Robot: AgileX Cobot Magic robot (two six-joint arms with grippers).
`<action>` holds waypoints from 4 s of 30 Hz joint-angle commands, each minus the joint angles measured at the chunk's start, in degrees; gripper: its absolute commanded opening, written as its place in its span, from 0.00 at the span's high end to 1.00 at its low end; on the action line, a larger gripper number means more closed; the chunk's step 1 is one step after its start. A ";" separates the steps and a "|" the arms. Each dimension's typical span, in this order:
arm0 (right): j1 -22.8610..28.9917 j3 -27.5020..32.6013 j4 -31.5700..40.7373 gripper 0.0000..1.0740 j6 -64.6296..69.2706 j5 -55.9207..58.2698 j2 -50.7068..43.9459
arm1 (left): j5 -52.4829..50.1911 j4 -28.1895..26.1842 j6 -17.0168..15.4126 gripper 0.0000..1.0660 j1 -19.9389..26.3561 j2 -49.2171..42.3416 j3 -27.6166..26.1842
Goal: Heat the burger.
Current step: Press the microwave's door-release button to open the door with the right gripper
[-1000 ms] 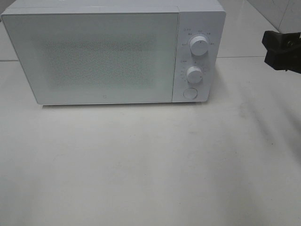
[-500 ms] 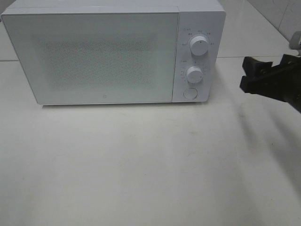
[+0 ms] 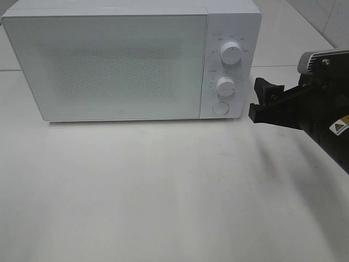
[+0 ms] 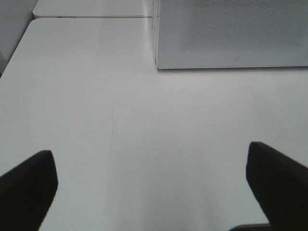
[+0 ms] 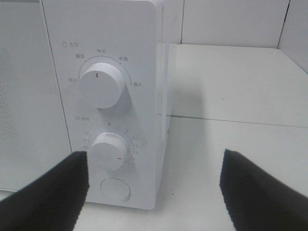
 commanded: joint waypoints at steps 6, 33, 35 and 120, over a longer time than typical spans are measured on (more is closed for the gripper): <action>4.30 0.23 2.52 0.30 -1.49 -4.64 3.27 | -0.74 -0.11 0.00 0.06 0.17 -0.34 0.17; 12.20 -0.06 9.34 0.45 34.38 -6.59 11.17 | -0.74 -0.11 0.00 0.06 0.17 -0.34 0.17; 12.20 -0.06 9.34 0.52 42.17 -6.02 11.17 | -0.74 -0.11 0.00 0.06 0.17 -0.34 0.17; 0.52 -30.42 9.17 1.00 91.73 9.34 35.64 | -0.74 -0.11 0.00 0.06 0.17 -0.34 0.17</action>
